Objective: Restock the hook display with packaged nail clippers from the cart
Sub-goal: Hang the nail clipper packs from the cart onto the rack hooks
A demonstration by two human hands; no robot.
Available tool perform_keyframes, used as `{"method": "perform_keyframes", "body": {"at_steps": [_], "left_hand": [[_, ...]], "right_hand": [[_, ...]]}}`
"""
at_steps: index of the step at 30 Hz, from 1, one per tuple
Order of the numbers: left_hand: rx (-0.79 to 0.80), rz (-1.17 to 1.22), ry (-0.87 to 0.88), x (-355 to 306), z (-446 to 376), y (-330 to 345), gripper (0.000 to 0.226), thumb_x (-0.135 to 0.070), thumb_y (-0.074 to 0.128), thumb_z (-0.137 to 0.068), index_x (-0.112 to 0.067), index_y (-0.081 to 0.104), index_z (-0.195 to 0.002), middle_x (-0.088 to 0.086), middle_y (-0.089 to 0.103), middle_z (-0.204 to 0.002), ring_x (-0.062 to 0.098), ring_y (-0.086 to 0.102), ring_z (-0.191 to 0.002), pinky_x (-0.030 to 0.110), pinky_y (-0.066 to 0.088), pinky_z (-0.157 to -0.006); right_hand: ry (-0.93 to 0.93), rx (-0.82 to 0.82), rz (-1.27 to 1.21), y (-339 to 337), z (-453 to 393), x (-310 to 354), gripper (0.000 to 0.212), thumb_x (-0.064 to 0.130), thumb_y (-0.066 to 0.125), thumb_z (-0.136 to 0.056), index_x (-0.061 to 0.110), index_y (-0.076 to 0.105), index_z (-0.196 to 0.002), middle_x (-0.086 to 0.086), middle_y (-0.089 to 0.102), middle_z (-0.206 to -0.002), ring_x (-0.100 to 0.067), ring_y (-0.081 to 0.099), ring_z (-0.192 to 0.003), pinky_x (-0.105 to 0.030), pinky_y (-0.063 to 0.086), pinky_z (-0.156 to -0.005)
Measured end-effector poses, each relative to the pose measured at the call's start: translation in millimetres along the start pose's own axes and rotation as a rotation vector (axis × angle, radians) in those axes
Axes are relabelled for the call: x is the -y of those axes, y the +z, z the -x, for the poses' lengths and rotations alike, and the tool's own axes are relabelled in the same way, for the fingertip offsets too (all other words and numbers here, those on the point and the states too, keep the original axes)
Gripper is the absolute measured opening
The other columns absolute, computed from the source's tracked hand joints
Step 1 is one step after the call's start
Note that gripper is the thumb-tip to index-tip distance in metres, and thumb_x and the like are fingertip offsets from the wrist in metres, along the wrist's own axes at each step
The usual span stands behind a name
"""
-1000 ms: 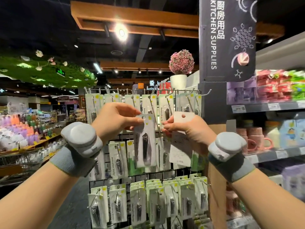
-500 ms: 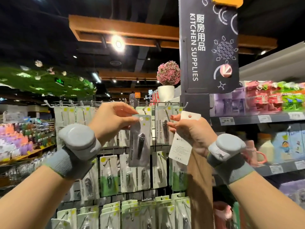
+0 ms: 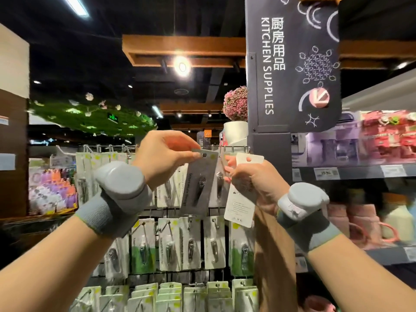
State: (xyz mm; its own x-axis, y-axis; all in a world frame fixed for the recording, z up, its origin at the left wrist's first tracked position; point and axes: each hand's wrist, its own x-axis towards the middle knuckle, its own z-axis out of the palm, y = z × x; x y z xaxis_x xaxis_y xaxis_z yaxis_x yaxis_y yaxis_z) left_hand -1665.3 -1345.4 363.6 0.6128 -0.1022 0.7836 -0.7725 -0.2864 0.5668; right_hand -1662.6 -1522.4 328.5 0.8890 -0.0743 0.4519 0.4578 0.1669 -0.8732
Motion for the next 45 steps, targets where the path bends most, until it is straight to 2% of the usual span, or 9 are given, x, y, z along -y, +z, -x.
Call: {"method": "perform_keyframes", "body": {"at_steps": [3, 10, 14, 20, 28, 33, 38, 42, 45], "left_hand": [[0.009, -0.084, 0.045, -4.2, -7.1, 6.5, 0.013, -0.001, 0.076, -0.072, -0.005, 0.074, -0.084, 0.006, 0.073, -0.076, 0.011, 0.066, -0.067, 0.016, 0.053, -0.059], [-0.025, -0.218, 0.104, -8.2, -17.9, 19.4, 0.015, -0.005, 0.077, -0.074, -0.019, 0.072, -0.073, 0.001, 0.071, -0.068, 0.019, 0.069, -0.065, 0.033, 0.059, -0.068], [-0.026, -0.516, 0.155, -14.3, -24.3, 24.2, 0.013, -0.016, 0.075, -0.079, -0.026, 0.069, -0.072, -0.004, 0.069, -0.071, 0.016, 0.067, -0.072, 0.035, 0.057, -0.074], [0.044, -0.784, 0.129, -17.4, -36.9, 30.3, 0.032, -0.017, 0.071, -0.080, -0.032, 0.054, -0.058, 0.006, 0.068, -0.088, 0.028, 0.064, -0.085, 0.033, 0.053, -0.076], [0.210, -1.043, 0.166, -24.8, -56.8, 37.8, 0.010, -0.018, 0.064, -0.082, -0.027, 0.068, -0.080, 0.005, 0.062, -0.089, 0.028, 0.055, -0.081, 0.029, 0.039, -0.066], [0.311, -0.998, 0.037, -18.9, -68.5, 38.4, 0.011, -0.023, 0.072, -0.081, -0.022, 0.069, -0.091, -0.001, 0.062, -0.086, 0.017, 0.055, -0.079, 0.027, 0.040, -0.064], [0.288, -0.949, 0.042, -11.4, -68.6, 34.7, 0.014, -0.024, 0.071, -0.082, -0.021, 0.070, -0.097, 0.001, 0.067, -0.097, 0.018, 0.059, -0.086, 0.028, 0.047, -0.071], [0.002, -0.776, 0.245, -14.5, -51.2, 21.1, 0.017, -0.023, 0.067, -0.085, -0.019, 0.067, -0.102, 0.002, 0.069, -0.100, 0.022, 0.063, -0.091, 0.036, 0.052, -0.083], [-0.010, -0.433, 0.361, -28.4, -22.2, 16.7, 0.016, -0.033, 0.063, -0.087, -0.018, 0.067, -0.089, -0.005, 0.068, -0.081, 0.009, 0.064, -0.075, 0.027, 0.053, -0.069]], "right_hand": [[-0.131, -0.030, 0.059, -4.0, 4.7, 5.9, 0.024, -0.019, 0.050, -0.076, 0.001, 0.063, -0.075, -0.033, 0.061, -0.108, -0.045, 0.058, -0.103, -0.035, 0.053, -0.081], [-0.298, 0.013, 0.269, -8.5, 9.8, 24.2, 0.024, -0.015, 0.054, -0.075, 0.007, 0.065, -0.074, -0.009, 0.065, -0.089, -0.016, 0.061, -0.080, -0.021, 0.051, -0.066], [-0.320, -0.027, 0.321, -8.5, 5.9, 22.5, 0.028, -0.012, 0.056, -0.074, 0.013, 0.067, -0.068, -0.009, 0.069, -0.095, -0.028, 0.063, -0.099, -0.043, 0.051, -0.092], [-0.376, -0.107, 0.443, -6.5, 3.8, 22.2, 0.029, -0.008, 0.055, -0.078, 0.018, 0.065, -0.069, -0.005, 0.068, -0.094, -0.018, 0.059, -0.087, -0.030, 0.048, -0.077], [-0.198, 0.090, 0.686, 10.8, -14.9, 35.2, 0.023, -0.006, 0.057, -0.079, 0.013, 0.051, -0.066, -0.011, 0.055, -0.083, -0.024, 0.049, -0.083, -0.042, 0.047, -0.083], [-0.155, 0.112, 0.677, 14.8, -17.1, 35.3, 0.030, -0.006, 0.054, -0.083, 0.020, 0.053, -0.068, -0.008, 0.056, -0.084, -0.023, 0.051, -0.087, -0.043, 0.047, -0.092], [-0.188, 0.133, 0.482, 12.1, 2.8, 37.9, 0.023, -0.014, 0.048, -0.082, 0.004, 0.062, -0.079, -0.004, 0.060, -0.080, -0.010, 0.057, -0.070, -0.015, 0.048, -0.054], [-0.136, 0.070, 0.194, 9.2, 11.8, 46.7, 0.015, -0.006, 0.044, -0.089, 0.002, 0.057, -0.086, -0.016, 0.065, -0.098, -0.022, 0.069, -0.074, -0.027, 0.059, -0.064], [-0.052, 0.000, -0.078, 12.0, 8.1, 55.5, 0.009, 0.011, 0.048, -0.094, 0.004, 0.053, -0.092, -0.009, 0.056, -0.074, -0.017, 0.055, -0.055, -0.027, 0.052, -0.058]]}}
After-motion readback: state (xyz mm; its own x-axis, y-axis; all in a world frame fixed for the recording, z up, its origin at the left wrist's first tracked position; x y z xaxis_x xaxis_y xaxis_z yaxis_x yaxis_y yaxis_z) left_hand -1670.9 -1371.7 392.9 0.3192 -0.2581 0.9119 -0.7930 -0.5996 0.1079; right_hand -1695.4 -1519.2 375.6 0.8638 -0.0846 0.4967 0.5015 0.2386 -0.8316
